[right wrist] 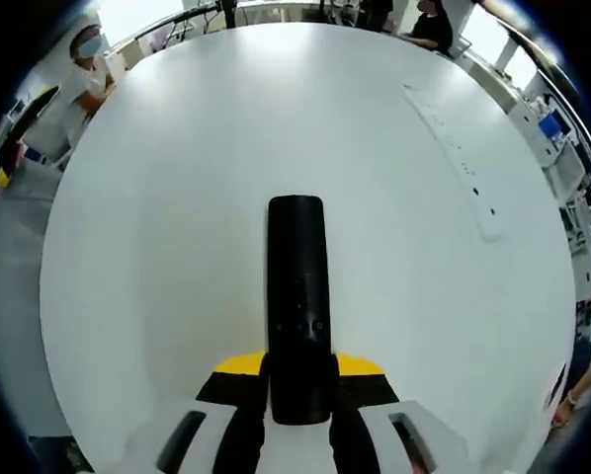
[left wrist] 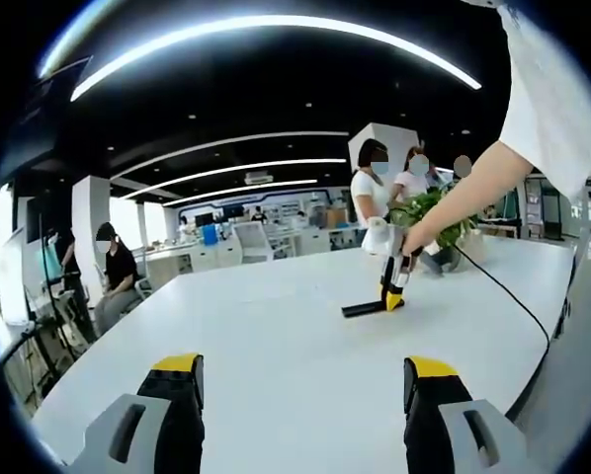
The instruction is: Press the specified remote control buttons in sequence, fully releasing each button before pressing the next.
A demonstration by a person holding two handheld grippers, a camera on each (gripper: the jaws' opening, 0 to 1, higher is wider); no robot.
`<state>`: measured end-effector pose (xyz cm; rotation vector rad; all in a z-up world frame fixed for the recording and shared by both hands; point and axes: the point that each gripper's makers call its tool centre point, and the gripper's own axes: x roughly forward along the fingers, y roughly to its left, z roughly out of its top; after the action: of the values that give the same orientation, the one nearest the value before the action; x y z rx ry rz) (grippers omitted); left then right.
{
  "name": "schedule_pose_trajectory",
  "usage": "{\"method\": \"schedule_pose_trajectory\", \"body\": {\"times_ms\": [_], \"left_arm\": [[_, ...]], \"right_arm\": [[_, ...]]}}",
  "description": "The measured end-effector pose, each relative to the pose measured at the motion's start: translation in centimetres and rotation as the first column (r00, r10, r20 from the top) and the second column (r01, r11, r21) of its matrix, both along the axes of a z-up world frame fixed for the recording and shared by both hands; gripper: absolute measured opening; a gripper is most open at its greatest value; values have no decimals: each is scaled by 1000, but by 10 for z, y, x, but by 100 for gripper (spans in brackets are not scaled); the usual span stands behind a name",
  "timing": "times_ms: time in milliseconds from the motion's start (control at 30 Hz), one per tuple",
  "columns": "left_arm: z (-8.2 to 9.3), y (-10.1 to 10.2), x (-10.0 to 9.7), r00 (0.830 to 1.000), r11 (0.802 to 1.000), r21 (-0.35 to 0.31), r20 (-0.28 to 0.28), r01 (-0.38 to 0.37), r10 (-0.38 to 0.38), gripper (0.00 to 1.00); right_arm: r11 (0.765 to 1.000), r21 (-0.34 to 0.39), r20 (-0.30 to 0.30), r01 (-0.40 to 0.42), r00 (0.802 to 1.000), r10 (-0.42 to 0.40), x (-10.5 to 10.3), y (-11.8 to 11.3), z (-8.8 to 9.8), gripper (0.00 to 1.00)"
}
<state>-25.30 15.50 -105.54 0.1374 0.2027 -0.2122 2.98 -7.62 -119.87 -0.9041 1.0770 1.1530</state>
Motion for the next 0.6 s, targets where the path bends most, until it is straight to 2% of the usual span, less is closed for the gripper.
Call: {"method": "schedule_pose_trajectory", "body": {"times_ms": [33,133,167,200,233,333,400,433,467,500,533,600], "left_arm": [[0,0,0,1000,1000,0,0,0,0,86],[0,-1,0,1000,1000,-1,0,4,-4,86],[0,-1,0,1000,1000,0,0,4,-4,86],[0,-1,0,1000,1000,-1,1,5,-5,86],[0,-1,0,1000,1000,-2,1,5,-5,86],[1,-1,0,1000,1000,-7,8,7,-7,86],[3,-1,0,1000,1000,-13,15,7,-7,86],[4,-1,0,1000,1000,-17,20,8,-7,86],[4,-1,-1,1000,1000,-19,20,8,-7,86],[3,-1,-1,1000,1000,-19,20,8,-7,86],[4,-1,-1,1000,1000,-16,22,8,-8,86],[5,-1,-1,1000,1000,-14,29,9,-9,86]], "right_arm": [[1000,9,1,23,1000,-23,1,-1,0,22],[987,100,1,128,992,-129,3,-3,0,23],[973,156,-13,168,986,-168,3,3,1,24],[953,190,-69,237,971,-227,-7,6,6,29],[937,213,-93,277,960,-263,-10,8,7,33],[899,229,-85,373,928,-364,-10,-1,9,38],[863,283,-81,419,907,-414,-8,-3,12,43],[837,308,-82,452,889,-450,-7,-3,14,46],[796,352,-79,492,863,-499,-7,-6,20,53],[767,388,-76,511,847,-525,-7,-6,25,58],[723,448,-71,526,827,-558,-4,-8,31,62],[660,513,-76,548,795,-601,-7,-12,40,69]]}}
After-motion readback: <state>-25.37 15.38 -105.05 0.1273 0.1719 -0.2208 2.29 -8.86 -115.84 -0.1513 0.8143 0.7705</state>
